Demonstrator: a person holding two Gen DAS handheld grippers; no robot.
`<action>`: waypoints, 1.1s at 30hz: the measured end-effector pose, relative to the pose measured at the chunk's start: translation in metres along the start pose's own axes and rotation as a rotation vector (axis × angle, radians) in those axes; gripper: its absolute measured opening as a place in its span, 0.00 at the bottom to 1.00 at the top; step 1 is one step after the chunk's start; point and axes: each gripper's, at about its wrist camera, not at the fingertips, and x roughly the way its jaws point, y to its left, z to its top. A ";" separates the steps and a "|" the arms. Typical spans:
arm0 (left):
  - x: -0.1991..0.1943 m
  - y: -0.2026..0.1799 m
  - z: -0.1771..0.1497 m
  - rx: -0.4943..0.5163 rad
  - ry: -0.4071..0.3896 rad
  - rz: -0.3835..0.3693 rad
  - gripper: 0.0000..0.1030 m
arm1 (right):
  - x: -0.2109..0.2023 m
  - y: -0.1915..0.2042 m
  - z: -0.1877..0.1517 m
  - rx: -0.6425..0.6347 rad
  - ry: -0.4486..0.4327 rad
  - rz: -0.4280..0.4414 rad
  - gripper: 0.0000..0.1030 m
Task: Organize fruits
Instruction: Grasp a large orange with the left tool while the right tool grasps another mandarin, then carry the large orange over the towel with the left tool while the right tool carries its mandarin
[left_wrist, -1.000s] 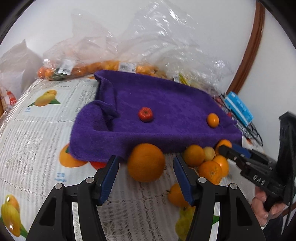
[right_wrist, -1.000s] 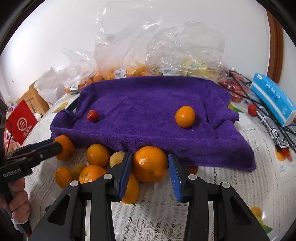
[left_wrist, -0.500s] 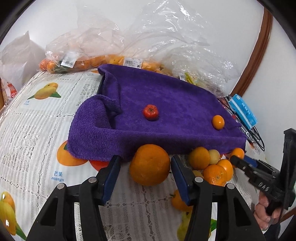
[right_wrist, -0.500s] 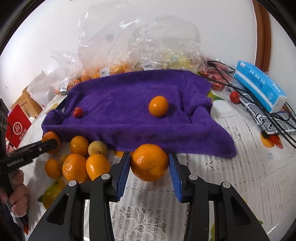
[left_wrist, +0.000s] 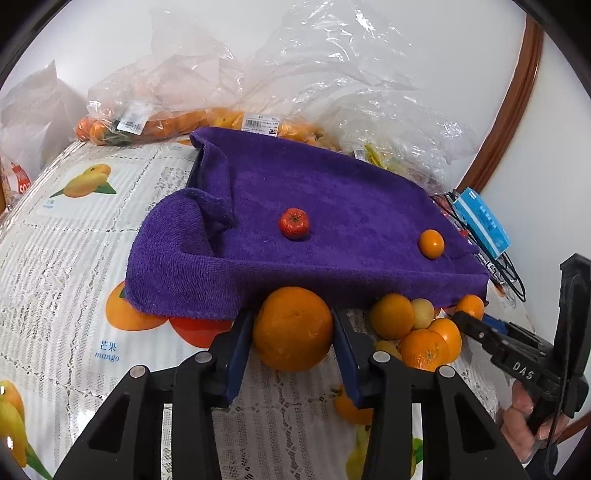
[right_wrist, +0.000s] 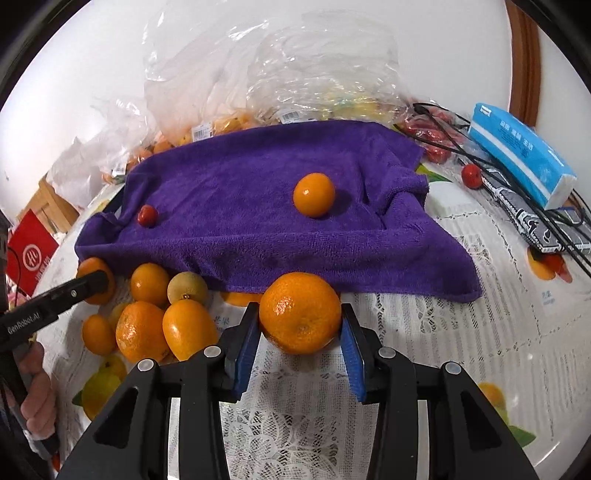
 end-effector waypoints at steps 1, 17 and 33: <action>-0.001 0.000 0.000 -0.002 -0.002 -0.006 0.39 | -0.002 -0.001 0.000 0.003 -0.010 0.011 0.40; -0.022 -0.019 0.000 0.091 -0.091 -0.066 0.39 | -0.038 0.010 0.002 -0.045 -0.186 0.127 0.39; -0.046 -0.039 0.065 0.025 -0.195 -0.048 0.39 | -0.058 0.021 0.059 -0.068 -0.270 0.088 0.39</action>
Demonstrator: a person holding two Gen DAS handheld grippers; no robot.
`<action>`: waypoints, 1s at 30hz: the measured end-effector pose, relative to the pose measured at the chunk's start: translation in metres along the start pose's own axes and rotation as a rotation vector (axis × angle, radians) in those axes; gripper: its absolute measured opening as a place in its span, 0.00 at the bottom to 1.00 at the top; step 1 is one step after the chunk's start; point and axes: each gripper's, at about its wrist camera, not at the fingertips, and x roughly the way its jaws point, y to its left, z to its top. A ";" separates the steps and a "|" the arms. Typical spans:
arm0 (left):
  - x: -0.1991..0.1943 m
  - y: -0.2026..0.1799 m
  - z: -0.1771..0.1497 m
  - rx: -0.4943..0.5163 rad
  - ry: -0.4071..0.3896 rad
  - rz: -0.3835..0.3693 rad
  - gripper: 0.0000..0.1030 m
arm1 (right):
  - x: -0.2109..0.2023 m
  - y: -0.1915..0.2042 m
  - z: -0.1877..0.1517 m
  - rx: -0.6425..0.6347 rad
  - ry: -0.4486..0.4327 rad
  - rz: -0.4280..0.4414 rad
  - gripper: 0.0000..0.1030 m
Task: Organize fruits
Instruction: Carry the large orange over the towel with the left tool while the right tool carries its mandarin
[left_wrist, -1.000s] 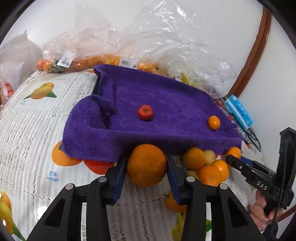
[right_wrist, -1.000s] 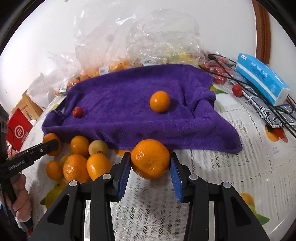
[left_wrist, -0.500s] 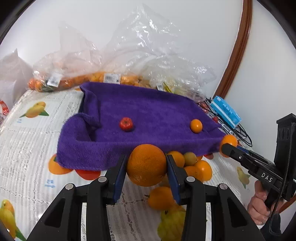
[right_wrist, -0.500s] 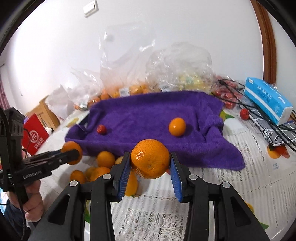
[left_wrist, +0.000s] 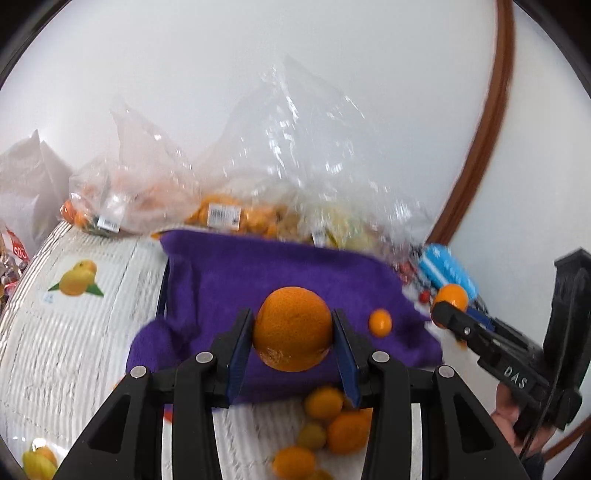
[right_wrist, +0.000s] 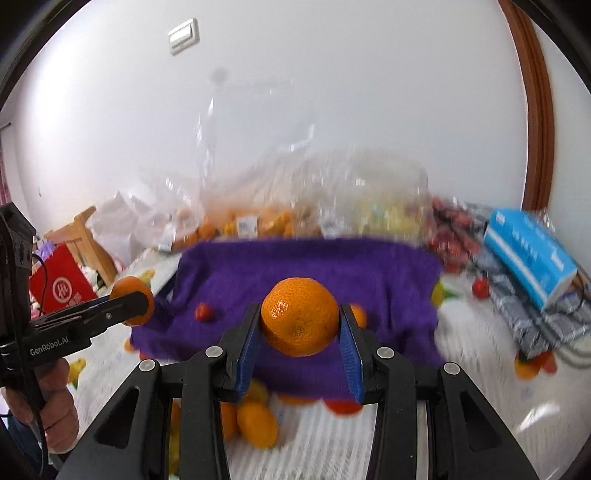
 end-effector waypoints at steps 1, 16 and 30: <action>0.003 0.000 0.005 -0.013 -0.009 0.003 0.39 | 0.001 -0.001 0.006 0.000 -0.009 -0.005 0.39; 0.063 -0.006 -0.012 -0.002 -0.002 0.046 0.39 | 0.046 -0.035 0.001 0.068 0.039 -0.030 0.39; 0.070 -0.004 -0.020 -0.029 0.019 0.004 0.39 | 0.051 -0.058 -0.002 0.134 0.052 -0.049 0.39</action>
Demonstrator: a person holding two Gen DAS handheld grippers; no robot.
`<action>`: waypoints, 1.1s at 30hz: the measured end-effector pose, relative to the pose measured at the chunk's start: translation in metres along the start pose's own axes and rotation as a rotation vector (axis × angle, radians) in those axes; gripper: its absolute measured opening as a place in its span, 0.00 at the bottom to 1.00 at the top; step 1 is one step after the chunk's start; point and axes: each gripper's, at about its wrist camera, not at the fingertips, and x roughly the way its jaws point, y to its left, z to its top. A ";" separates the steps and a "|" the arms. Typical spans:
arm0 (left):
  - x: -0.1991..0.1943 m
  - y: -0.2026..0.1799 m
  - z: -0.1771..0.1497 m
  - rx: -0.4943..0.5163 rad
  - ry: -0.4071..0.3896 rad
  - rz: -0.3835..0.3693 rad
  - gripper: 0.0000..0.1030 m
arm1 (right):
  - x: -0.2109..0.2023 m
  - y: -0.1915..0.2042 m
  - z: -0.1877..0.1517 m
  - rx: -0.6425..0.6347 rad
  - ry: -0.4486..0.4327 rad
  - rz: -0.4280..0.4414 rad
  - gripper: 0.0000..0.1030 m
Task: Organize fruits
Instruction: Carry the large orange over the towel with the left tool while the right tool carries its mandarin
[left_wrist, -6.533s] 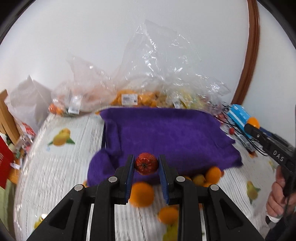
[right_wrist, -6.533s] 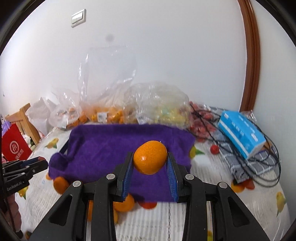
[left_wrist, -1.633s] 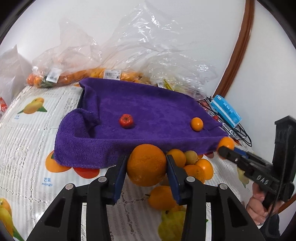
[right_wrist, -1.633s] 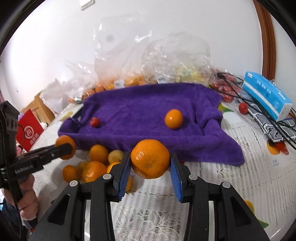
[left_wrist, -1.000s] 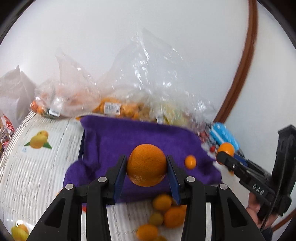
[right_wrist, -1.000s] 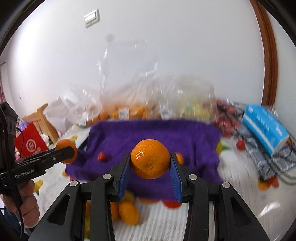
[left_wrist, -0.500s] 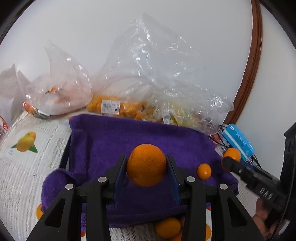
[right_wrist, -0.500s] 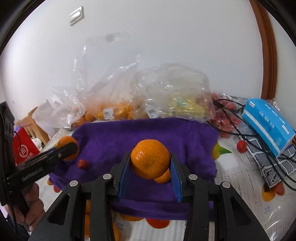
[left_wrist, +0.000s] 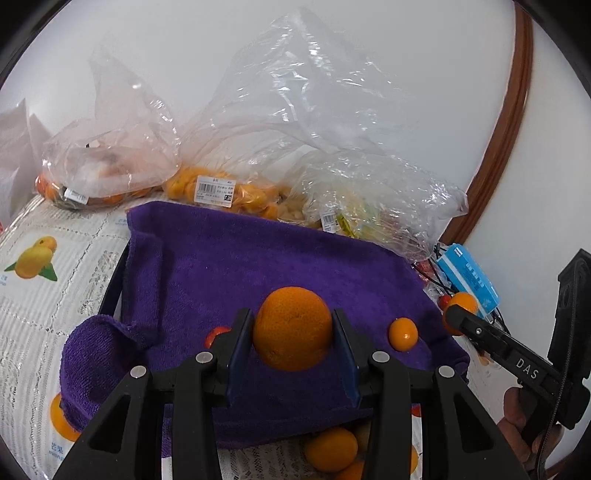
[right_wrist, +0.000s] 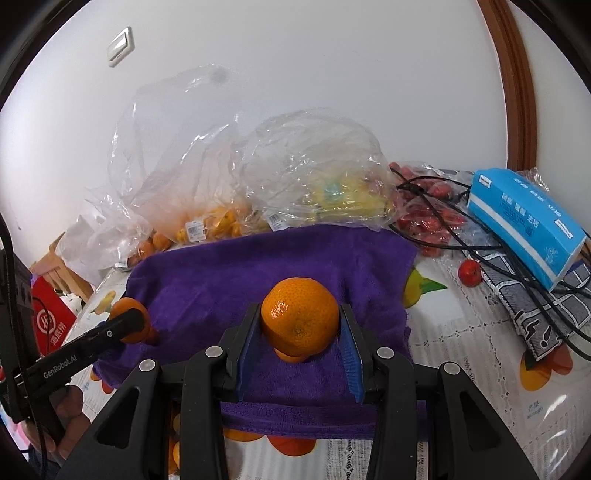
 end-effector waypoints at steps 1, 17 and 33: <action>-0.001 -0.001 0.000 0.007 -0.002 0.001 0.39 | 0.000 0.001 0.000 -0.003 0.000 -0.002 0.39; 0.002 -0.006 -0.002 0.031 0.012 0.003 0.39 | 0.008 0.007 -0.004 -0.060 0.046 -0.024 0.39; 0.009 -0.005 -0.002 0.031 0.057 0.005 0.39 | 0.024 0.004 -0.011 -0.065 0.138 -0.035 0.40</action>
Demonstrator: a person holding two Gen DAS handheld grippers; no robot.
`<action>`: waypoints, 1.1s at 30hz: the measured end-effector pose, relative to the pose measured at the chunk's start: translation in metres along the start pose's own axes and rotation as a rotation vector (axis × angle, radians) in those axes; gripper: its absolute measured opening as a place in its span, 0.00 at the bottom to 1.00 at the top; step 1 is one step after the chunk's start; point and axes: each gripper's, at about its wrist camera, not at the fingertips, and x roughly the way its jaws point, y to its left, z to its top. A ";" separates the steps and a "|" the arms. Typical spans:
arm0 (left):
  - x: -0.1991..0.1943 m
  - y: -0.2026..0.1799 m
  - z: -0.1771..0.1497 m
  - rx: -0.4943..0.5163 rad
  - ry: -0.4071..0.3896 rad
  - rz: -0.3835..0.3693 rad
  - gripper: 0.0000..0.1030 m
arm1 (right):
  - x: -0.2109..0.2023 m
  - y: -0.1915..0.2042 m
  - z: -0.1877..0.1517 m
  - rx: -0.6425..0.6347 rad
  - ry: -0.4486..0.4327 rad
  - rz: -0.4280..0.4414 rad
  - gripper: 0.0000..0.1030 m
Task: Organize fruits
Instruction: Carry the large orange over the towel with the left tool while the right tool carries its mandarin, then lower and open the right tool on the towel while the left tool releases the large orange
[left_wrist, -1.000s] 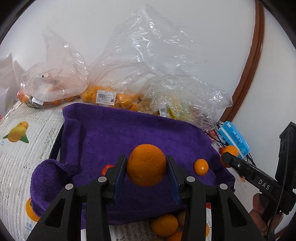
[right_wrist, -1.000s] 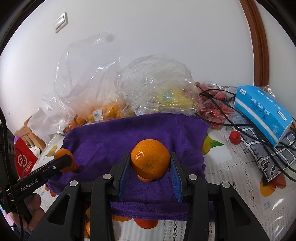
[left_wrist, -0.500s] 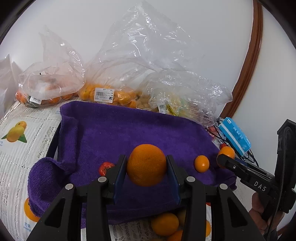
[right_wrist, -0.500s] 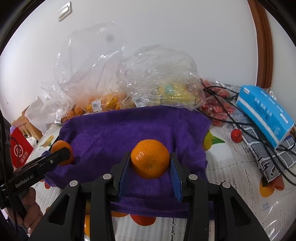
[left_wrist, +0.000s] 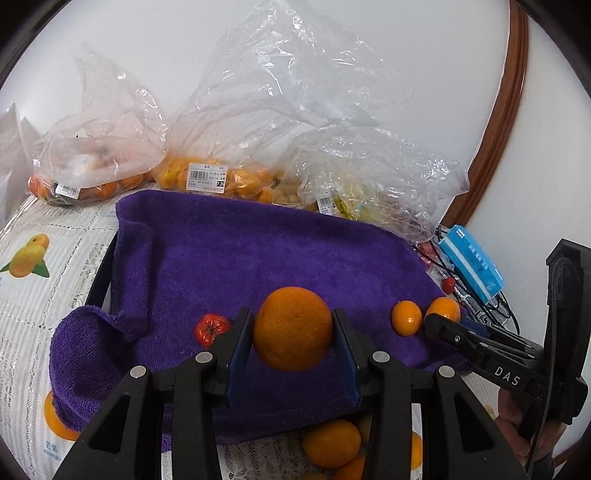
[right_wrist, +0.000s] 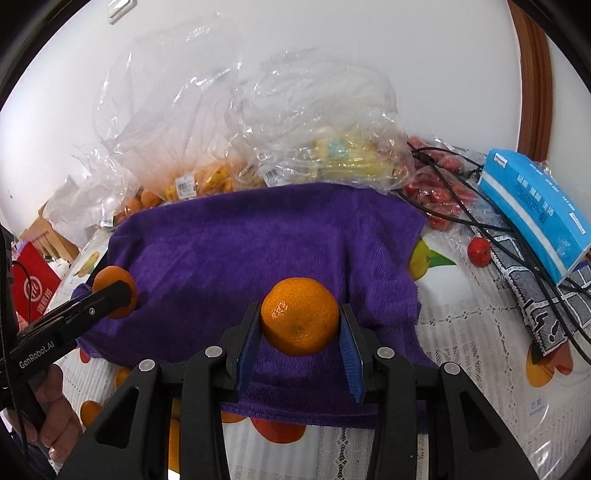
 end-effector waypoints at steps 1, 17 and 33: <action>0.001 0.000 0.000 0.001 0.003 0.002 0.39 | 0.001 0.000 0.000 0.000 0.004 0.001 0.40; 0.008 0.000 -0.002 0.011 0.039 0.026 0.40 | 0.003 0.007 -0.002 -0.032 0.021 -0.012 0.40; 0.001 -0.004 0.000 0.034 0.007 0.028 0.50 | -0.008 0.011 0.000 -0.036 -0.020 0.004 0.41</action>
